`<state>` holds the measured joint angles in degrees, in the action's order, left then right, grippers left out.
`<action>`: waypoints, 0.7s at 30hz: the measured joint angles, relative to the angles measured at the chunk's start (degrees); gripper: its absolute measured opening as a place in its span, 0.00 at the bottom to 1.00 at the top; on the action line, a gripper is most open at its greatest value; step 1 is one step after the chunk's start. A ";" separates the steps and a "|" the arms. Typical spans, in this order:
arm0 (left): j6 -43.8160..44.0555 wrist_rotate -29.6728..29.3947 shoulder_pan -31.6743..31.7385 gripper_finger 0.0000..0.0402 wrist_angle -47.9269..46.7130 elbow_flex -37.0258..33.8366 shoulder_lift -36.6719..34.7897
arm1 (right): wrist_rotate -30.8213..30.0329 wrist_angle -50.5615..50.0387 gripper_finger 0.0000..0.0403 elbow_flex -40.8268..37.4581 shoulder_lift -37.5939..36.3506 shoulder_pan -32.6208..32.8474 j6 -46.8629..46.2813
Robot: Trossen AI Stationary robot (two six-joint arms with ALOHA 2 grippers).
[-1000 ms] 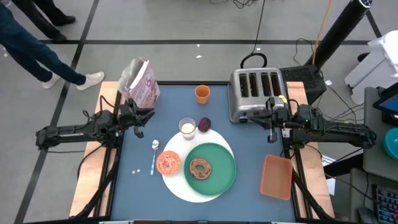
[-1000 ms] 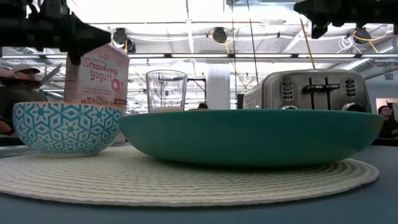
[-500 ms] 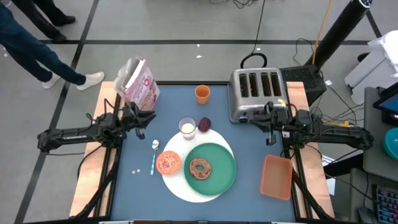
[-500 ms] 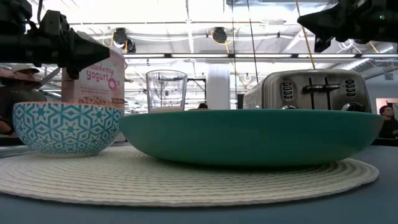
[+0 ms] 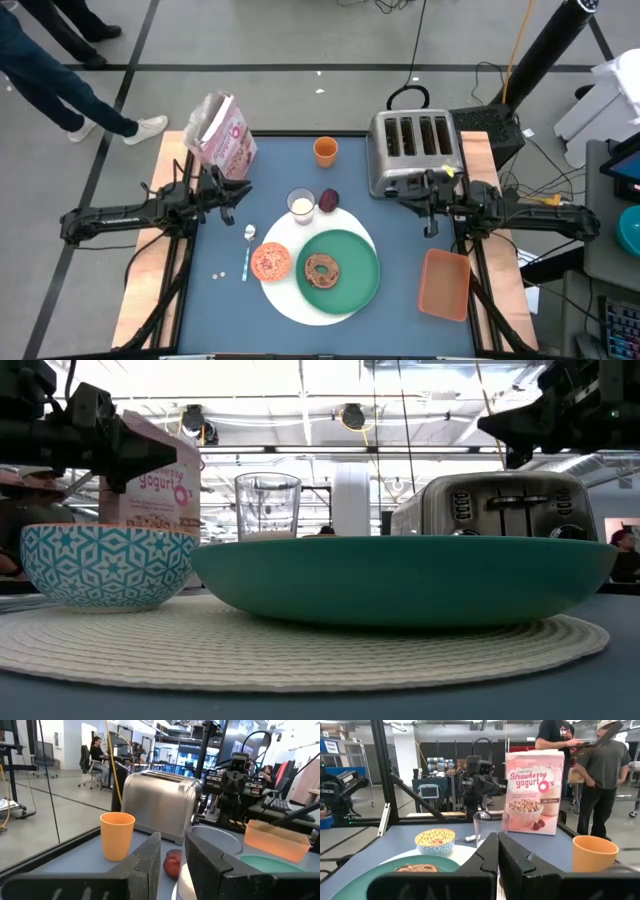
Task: Arrange a breakfast setting
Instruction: Return to Home Position
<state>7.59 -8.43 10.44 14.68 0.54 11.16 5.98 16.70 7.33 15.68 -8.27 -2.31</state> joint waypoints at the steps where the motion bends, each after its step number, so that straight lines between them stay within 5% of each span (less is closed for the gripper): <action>1: -0.25 0.00 0.00 0.24 -0.06 0.00 0.02 | 0.02 0.41 0.00 -0.51 0.00 0.00 -0.02; 8: -0.89 0.69 -0.02 0.24 -3.19 0.02 0.04 | 0.04 11.31 0.00 -6.10 0.04 0.02 -0.07; 21: -2.47 4.02 -0.04 0.24 -10.21 0.04 0.08 | 0.07 8.67 0.00 -6.27 0.07 0.02 1.91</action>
<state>5.13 -4.40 10.39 4.46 0.58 11.24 6.04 25.37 1.06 15.75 -8.25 -0.39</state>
